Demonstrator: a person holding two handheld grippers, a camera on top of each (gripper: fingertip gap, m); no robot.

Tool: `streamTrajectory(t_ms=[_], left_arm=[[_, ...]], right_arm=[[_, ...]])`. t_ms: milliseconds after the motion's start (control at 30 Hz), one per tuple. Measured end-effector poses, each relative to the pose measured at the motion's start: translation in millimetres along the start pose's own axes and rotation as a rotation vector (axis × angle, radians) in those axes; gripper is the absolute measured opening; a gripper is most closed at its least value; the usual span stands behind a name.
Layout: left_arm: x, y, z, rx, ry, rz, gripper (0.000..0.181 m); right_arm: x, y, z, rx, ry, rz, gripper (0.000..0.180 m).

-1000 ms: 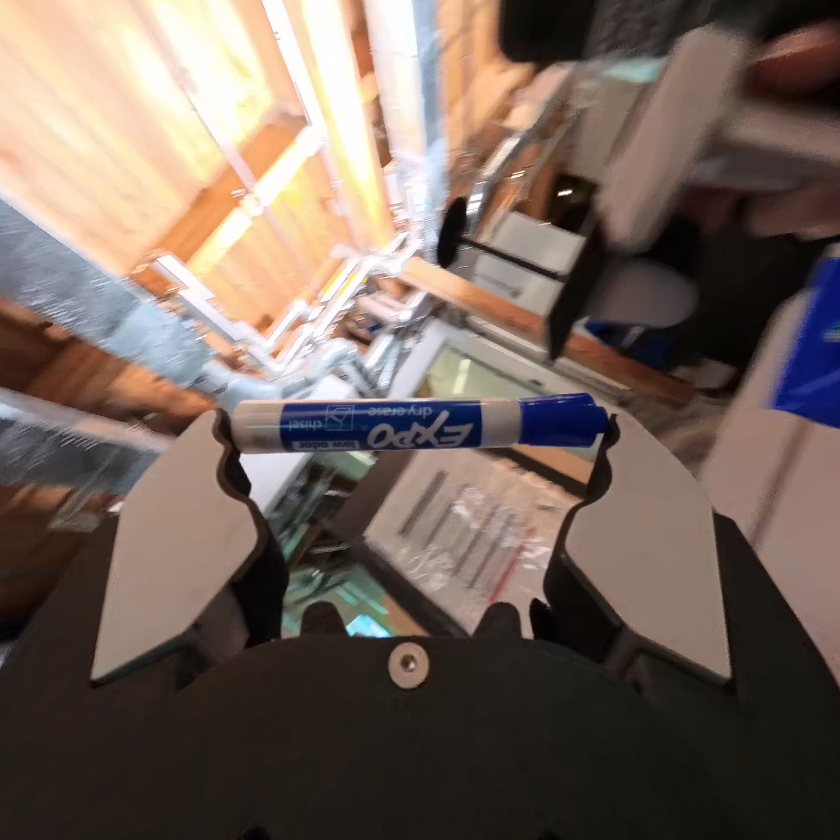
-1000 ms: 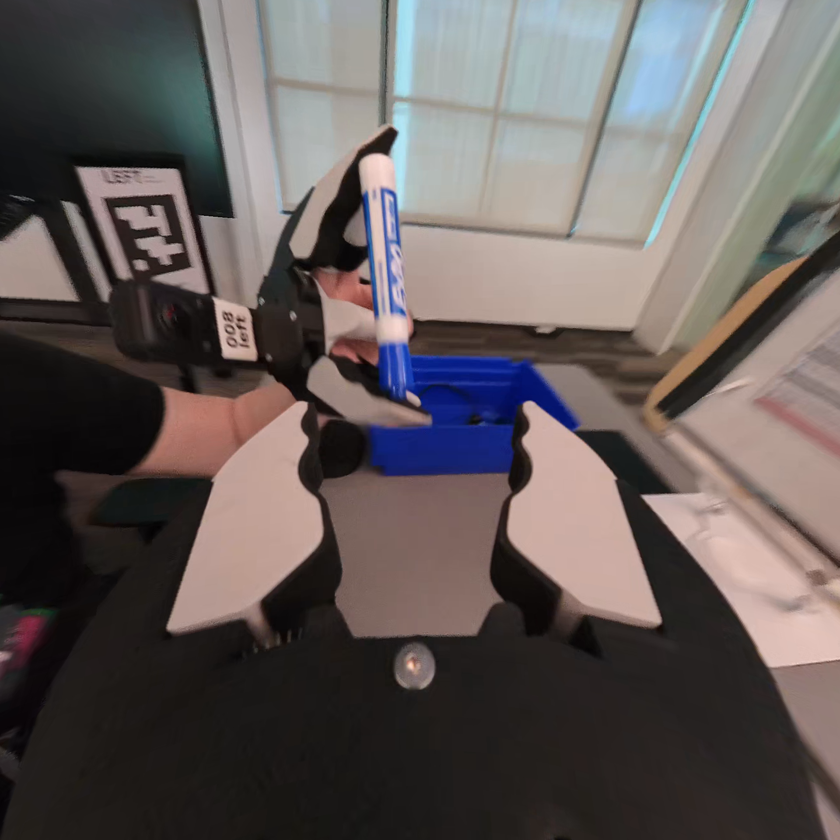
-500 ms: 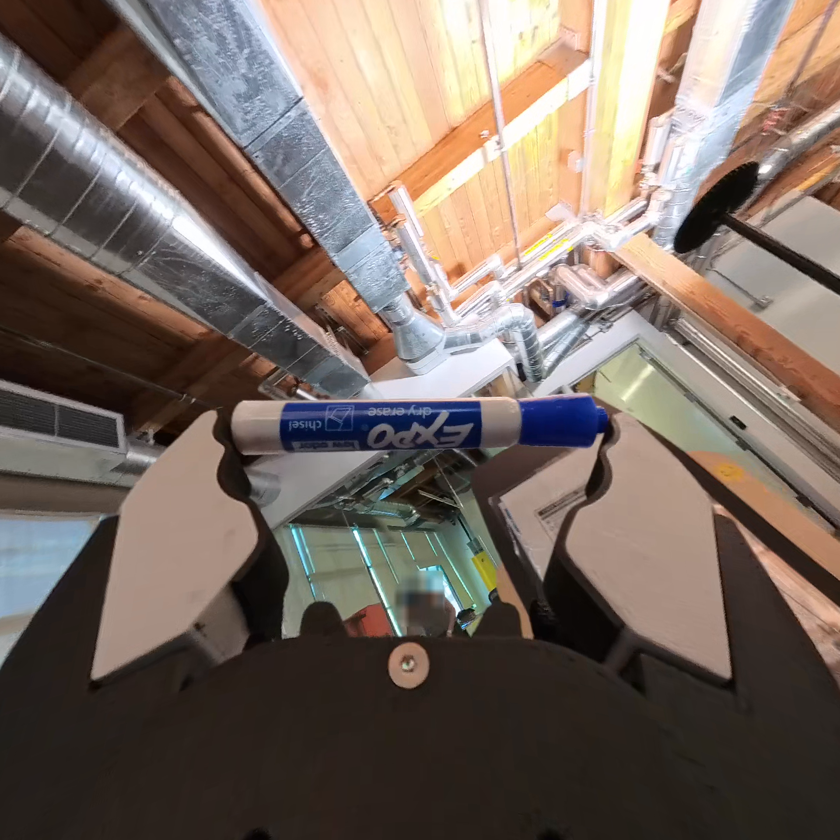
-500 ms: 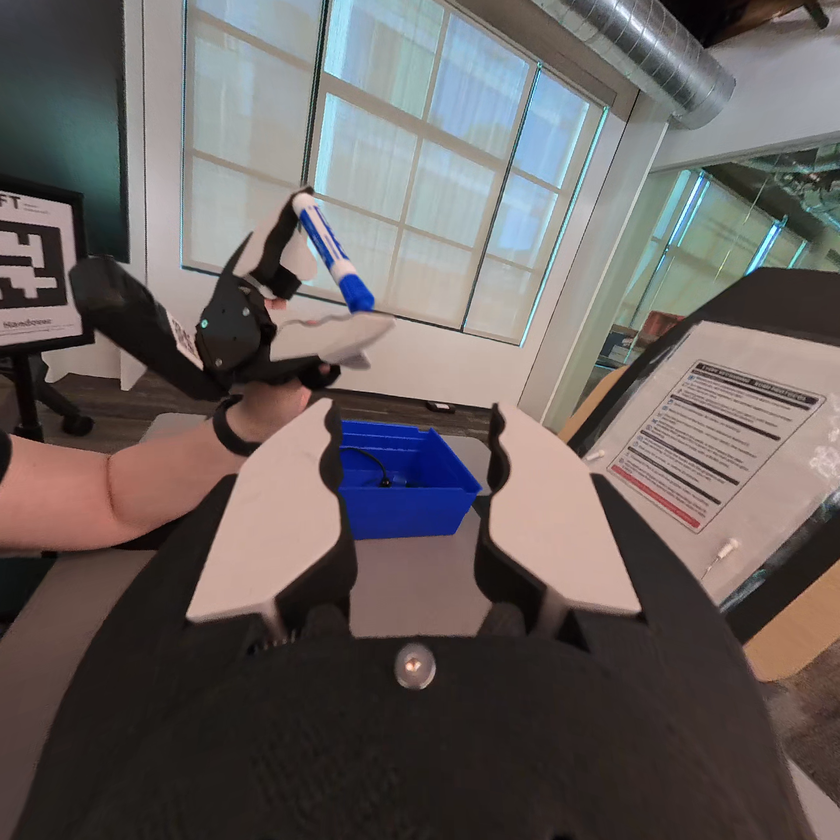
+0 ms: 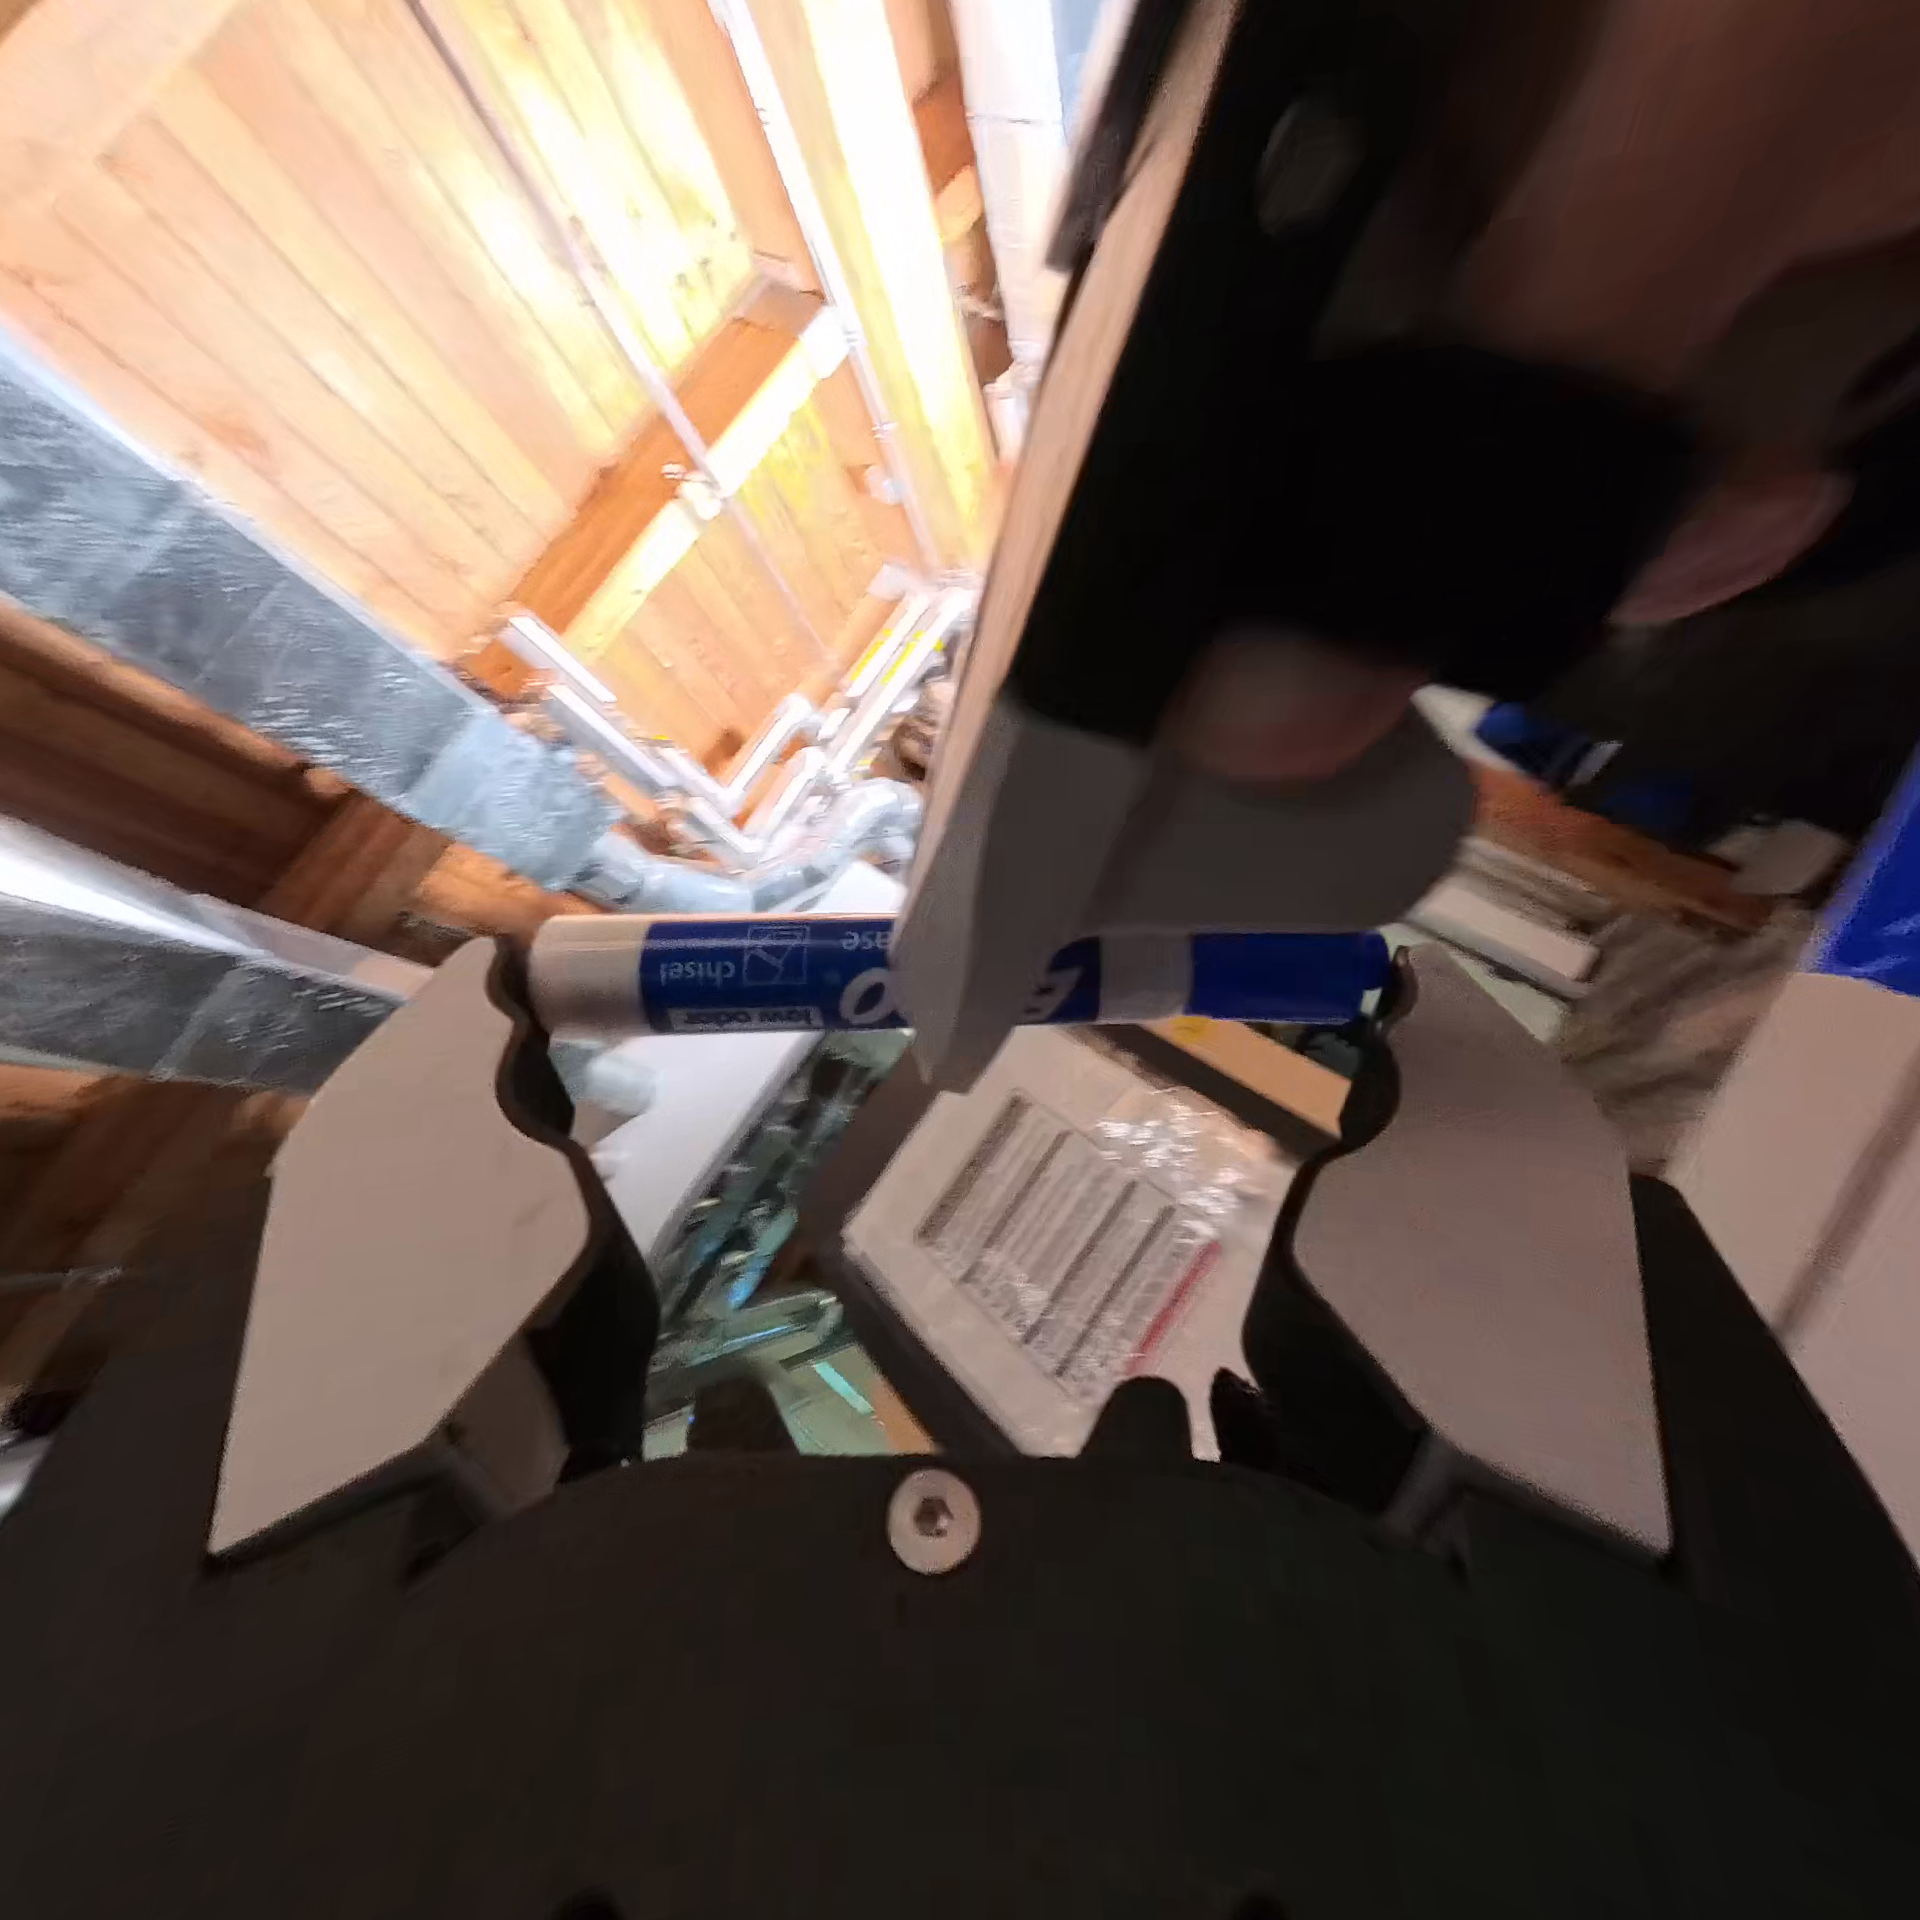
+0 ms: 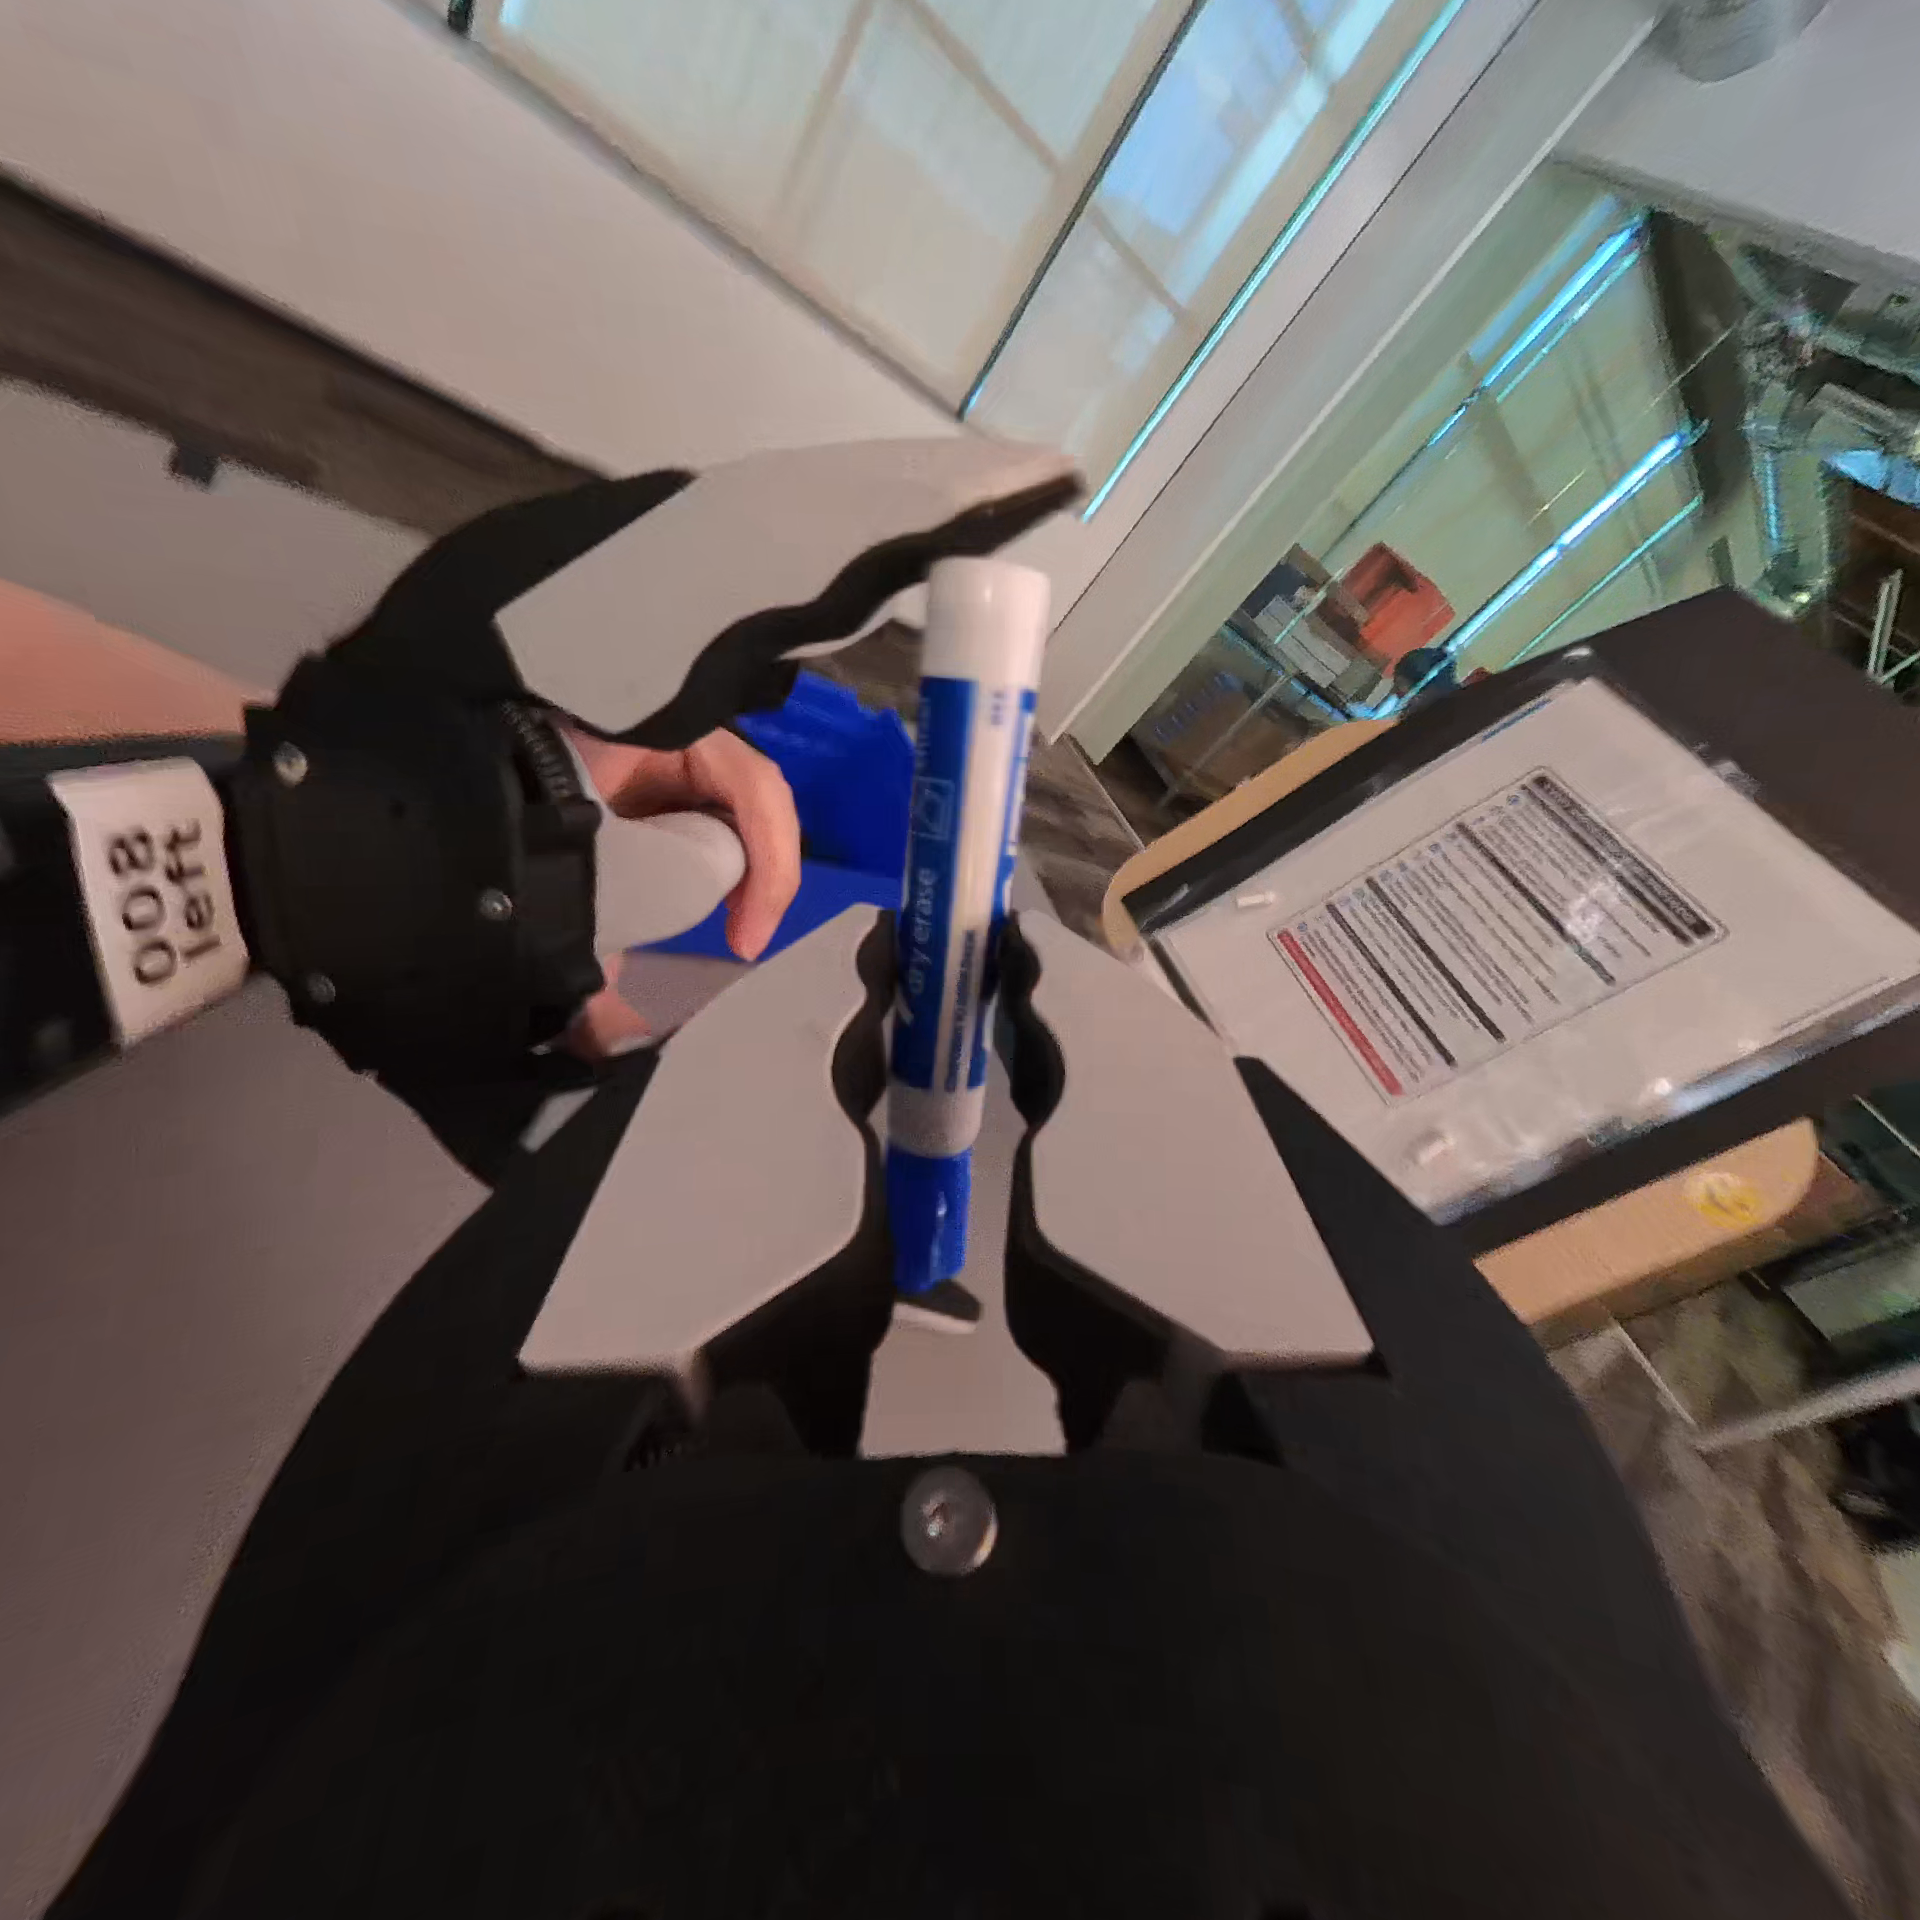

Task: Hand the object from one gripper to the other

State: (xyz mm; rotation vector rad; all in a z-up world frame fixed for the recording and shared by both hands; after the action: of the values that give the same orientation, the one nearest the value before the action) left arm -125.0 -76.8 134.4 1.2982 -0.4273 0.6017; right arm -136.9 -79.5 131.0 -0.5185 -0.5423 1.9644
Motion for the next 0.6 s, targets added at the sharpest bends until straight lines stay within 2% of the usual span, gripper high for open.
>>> streamTrajectory(t_ms=[33,67,100,167,333,400,600], left_arm=[[-1,-6,0,-0.034,0.001,-0.038,0.144],[-2,-9,1,-0.071,-0.012,-0.073,0.138],[-4,-9,5,-0.108,-0.053,-0.106,0.122],[-6,-4,8,-0.154,-0.081,-0.156,0.113],[-4,-2,-12,-0.383,0.188,-0.446,0.091],[-8,-3,-12,-0.541,0.283,-0.553,0.085],[-29,-15,-6,-1.07,0.478,-0.936,0.064]], right_arm=[[0,-2,-7,-0.016,0.047,-0.007,0.02],[-2,-11,-14,-0.032,0.107,-0.054,0.02],[-6,-22,-22,-0.085,0.159,-0.115,0.02],[-17,-38,-31,-0.276,0.221,-0.198,0.02],[-33,-57,-43,-1.071,0.351,-0.449,0.02],[-25,-49,-45,-1.261,0.323,-0.46,0.02],[-11,-5,-27,-1.475,0.035,-0.461,0.02]])
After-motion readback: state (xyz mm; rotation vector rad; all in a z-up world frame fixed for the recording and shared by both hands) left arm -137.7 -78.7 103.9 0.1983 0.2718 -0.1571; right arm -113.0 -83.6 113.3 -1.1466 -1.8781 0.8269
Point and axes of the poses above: each gripper's, where its closed fingertips meet, x out along the fingers, z out of its top, y = z × x across the jaws, the point moved 2 cm from there along -x, back along the fingers, and after that the axes turned 3 degrees about z, right-handed, at the moved point
